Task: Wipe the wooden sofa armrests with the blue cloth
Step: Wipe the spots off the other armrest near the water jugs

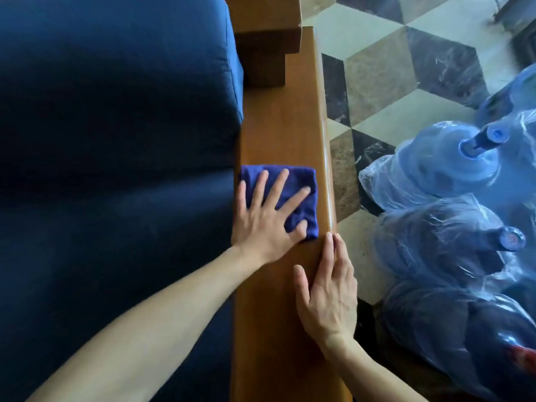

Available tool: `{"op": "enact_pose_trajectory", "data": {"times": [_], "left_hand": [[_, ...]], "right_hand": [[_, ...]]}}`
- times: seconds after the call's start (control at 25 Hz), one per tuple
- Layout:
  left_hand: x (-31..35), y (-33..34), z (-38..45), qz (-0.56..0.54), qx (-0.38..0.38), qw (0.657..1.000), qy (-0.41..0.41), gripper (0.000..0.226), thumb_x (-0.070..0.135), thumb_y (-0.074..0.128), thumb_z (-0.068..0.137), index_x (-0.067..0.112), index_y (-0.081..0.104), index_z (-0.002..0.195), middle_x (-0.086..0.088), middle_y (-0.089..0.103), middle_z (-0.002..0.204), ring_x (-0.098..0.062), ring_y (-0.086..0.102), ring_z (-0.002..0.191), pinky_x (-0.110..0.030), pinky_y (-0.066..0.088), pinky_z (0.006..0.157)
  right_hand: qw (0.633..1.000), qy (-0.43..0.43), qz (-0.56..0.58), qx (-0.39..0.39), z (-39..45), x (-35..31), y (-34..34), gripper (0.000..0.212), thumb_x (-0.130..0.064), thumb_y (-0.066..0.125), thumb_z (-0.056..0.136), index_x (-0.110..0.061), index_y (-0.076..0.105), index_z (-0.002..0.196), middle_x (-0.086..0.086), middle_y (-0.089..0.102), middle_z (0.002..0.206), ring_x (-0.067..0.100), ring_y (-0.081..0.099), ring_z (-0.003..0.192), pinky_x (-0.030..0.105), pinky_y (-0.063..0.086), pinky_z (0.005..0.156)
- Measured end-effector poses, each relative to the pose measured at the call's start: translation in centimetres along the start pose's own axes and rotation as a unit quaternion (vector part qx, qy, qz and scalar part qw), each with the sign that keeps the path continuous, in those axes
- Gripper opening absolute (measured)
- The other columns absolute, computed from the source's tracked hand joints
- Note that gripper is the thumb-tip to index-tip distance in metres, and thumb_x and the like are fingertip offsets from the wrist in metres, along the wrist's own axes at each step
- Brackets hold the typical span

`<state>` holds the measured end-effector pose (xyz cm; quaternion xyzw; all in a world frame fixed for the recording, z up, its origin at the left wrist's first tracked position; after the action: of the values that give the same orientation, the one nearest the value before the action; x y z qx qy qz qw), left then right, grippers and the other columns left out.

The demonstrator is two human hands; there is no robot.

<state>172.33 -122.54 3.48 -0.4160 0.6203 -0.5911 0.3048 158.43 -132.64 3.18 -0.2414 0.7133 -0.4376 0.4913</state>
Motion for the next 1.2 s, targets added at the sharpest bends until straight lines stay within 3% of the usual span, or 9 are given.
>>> {"op": "enact_pose_trajectory", "data": {"times": [0.2,0.36,0.6,0.72,0.8,0.84,0.92,1.04,1.2], "left_hand": [[4.2,-2.0,18.1,-0.057,0.002,0.979,-0.195,0.061,0.055,0.035,0.094,0.041,0.026,0.153,-0.003,0.003,0.167,-0.037,-0.001,0.152,-0.063,-0.004,0.118],[3.3,-1.0,26.4,0.056,-0.053,0.996,-0.042,0.051,0.044,0.034,0.089,0.026,0.060,0.129,-0.004,0.023,0.162,-0.034,0.010,0.151,-0.058,0.006,0.120],[7.6,-1.3,17.7,0.126,-0.119,0.971,0.167,0.064,0.046,0.020,0.081,0.014,0.073,0.096,-0.011,0.067,0.114,-0.032,0.052,0.118,-0.056,0.012,0.119],[10.9,-0.2,6.4,0.081,-0.082,0.962,0.249,0.056,0.045,0.029,0.080,0.020,0.078,0.089,0.000,0.073,0.097,-0.026,0.060,0.108,-0.056,0.016,0.120],[13.3,1.1,-1.7,0.043,-0.056,0.959,0.274,0.045,0.042,0.040,0.078,0.019,0.079,0.083,-0.001,0.072,0.085,-0.026,0.063,0.099,-0.056,0.023,0.117],[14.5,2.0,-5.0,0.019,-0.055,0.958,0.281,0.041,0.041,0.045,0.076,0.018,0.078,0.082,-0.002,0.071,0.083,-0.026,0.063,0.096,-0.055,0.026,0.116],[17.5,3.4,-13.0,-0.017,-0.075,0.953,0.294,0.035,0.038,0.054,0.071,0.017,0.078,0.085,-0.003,0.071,0.083,-0.026,0.063,0.094,-0.053,0.030,0.115],[21.3,4.9,-23.3,-0.012,-0.109,0.939,0.326,0.030,0.035,0.057,0.064,0.018,0.077,0.080,-0.004,0.067,0.079,-0.028,0.061,0.095,-0.049,0.029,0.118],[22.1,6.2,-30.7,0.009,-0.074,0.918,0.388,0.021,0.032,0.054,0.078,0.017,0.068,0.083,-0.006,0.062,0.090,-0.033,0.058,0.109,-0.055,0.023,0.119]], "right_hand": [[0.999,-0.006,-0.044,0.023,-0.1,-0.2,0.2,0.083,-0.056,0.043,0.092,-0.011,0.017,0.157,0.012,0.023,0.160,0.033,0.042,0.138,0.047,0.050,0.101],[0.998,0.002,-0.058,0.025,0.3,0.5,0.8,0.083,-0.058,0.044,0.092,-0.011,0.021,0.157,0.011,0.026,0.162,0.033,0.043,0.139,0.045,0.050,0.100],[0.995,-0.005,0.103,0.002,0.5,1.4,0.2,0.074,-0.056,0.040,0.095,-0.027,0.011,0.157,0.001,0.017,0.163,0.026,0.039,0.140,0.042,0.043,0.105],[0.874,0.194,0.441,0.061,1.0,6.1,-0.2,0.059,-0.053,0.039,0.095,-0.031,0.025,0.148,-0.001,0.037,0.146,0.017,0.048,0.129,0.025,0.045,0.103],[0.749,0.350,0.563,0.018,0.0,9.5,0.3,0.048,-0.052,0.033,0.101,-0.027,0.036,0.141,0.003,0.052,0.128,0.021,0.060,0.102,0.027,0.055,0.076],[0.729,0.385,0.565,-0.035,-0.4,10.4,0.5,0.045,-0.051,0.029,0.103,-0.026,0.043,0.137,0.005,0.057,0.123,0.020,0.060,0.085,0.026,0.052,0.062],[0.768,0.378,0.492,-0.159,-2.4,11.2,0.6,0.044,-0.050,0.028,0.105,-0.025,0.057,0.126,0.006,0.063,0.119,0.016,0.057,0.075,0.028,0.046,0.064],[0.834,0.291,0.406,-0.236,-5.9,11.1,0.7,0.041,-0.050,0.033,0.104,-0.025,0.058,0.125,0.008,0.064,0.127,0.016,0.060,0.100,0.039,0.048,0.098],[0.875,0.166,0.358,-0.280,-9.1,7.9,-0.2,0.057,-0.047,0.039,0.104,-0.029,0.023,0.156,-0.010,0.045,0.147,0.012,0.046,0.132,0.029,0.031,0.114]]}}
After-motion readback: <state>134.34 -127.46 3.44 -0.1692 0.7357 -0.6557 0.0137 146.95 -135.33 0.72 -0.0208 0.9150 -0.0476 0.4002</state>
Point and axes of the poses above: each hand's wrist, its own z-axis towards the middle knuckle, its own y-axis out of the palm, x = y × z, the point moved 7 cm from there along z, towards the middle knuckle
